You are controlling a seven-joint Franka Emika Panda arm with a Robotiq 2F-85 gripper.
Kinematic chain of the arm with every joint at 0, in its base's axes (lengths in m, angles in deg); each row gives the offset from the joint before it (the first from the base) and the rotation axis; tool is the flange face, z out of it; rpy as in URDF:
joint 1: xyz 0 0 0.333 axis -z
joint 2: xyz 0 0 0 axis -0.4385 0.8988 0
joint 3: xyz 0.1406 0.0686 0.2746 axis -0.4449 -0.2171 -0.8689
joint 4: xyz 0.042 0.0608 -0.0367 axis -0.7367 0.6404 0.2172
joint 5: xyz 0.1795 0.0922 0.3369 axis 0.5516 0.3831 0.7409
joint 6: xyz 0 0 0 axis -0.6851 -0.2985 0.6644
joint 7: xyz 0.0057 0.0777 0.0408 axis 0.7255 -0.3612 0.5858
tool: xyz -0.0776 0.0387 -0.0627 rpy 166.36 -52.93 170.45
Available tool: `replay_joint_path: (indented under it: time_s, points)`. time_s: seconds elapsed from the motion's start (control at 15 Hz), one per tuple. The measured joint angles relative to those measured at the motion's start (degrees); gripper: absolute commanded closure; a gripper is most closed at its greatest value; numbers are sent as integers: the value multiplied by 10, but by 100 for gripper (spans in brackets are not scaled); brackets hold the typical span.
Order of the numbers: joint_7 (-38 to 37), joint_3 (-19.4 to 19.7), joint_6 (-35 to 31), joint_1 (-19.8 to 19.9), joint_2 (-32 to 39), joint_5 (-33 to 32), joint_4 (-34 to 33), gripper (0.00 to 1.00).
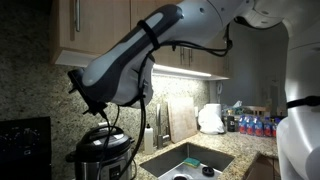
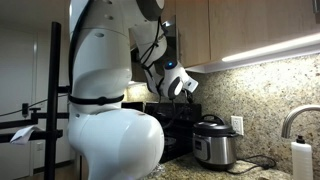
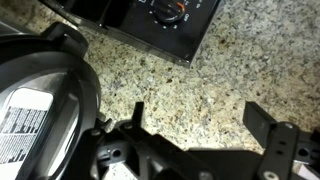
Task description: Remove the lid from the pressure cooker
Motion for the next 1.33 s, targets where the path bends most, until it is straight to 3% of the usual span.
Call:
replay_joint_path:
  time_s: [0.33, 0.67, 1.0, 1.33]
  points:
    - [-162, -6, -1, -34, 90, -39, -45, 0]
    - [-238, -23, -1, -15, 153, -66, -72, 0]
    - [-252, -26, -2, 7, 122, -65, -33, 0]
    - [-257, -26, -2, 21, 42, -70, 52, 0]
